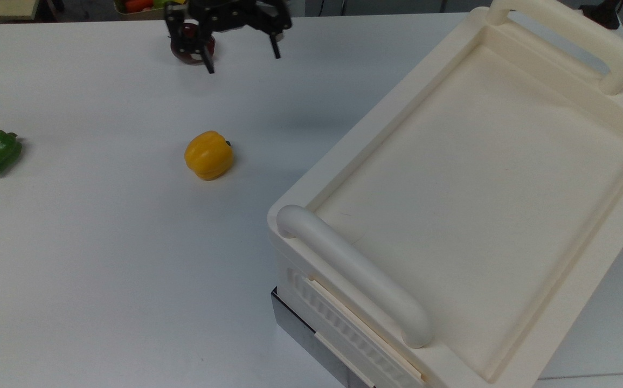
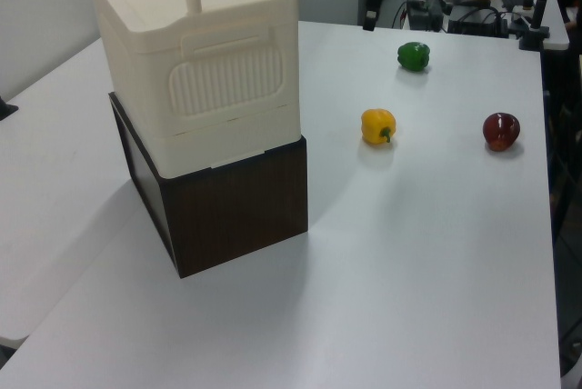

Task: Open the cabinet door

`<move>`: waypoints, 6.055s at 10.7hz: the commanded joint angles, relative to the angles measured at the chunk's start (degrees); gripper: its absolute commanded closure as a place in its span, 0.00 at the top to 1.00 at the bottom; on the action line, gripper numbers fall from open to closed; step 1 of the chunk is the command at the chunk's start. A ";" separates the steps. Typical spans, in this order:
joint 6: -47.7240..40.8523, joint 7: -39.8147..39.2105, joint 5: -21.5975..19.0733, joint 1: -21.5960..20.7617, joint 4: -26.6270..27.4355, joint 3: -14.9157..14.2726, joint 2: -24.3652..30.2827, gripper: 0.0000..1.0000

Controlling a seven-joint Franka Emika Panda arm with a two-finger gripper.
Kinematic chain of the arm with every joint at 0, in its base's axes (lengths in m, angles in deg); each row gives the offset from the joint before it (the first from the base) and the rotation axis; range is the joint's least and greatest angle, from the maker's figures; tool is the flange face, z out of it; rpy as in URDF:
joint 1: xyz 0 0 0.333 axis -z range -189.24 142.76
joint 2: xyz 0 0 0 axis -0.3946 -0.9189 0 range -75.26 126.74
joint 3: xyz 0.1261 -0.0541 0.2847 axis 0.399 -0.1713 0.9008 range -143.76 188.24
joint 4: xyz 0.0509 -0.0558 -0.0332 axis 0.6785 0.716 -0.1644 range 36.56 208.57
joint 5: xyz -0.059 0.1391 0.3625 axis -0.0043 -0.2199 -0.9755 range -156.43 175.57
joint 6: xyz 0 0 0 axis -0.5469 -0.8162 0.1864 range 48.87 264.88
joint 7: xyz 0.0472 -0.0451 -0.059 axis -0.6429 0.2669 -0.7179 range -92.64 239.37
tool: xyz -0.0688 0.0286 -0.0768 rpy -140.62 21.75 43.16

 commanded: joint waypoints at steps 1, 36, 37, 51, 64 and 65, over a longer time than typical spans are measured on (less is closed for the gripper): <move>6.12 -0.64 0.46 -3.68 -0.84 1.42 0.08 1.00; 12.67 -0.70 12.86 -15.30 -0.14 4.06 -2.83 0.00; 10.72 -2.11 11.64 -14.77 -0.05 3.98 -2.39 0.00; -14.25 -0.05 12.24 3.69 0.56 -2.61 3.50 1.00; -13.73 12.46 12.77 8.70 3.29 -2.53 5.52 1.00; -13.65 12.46 12.68 8.70 3.29 -2.62 5.87 1.00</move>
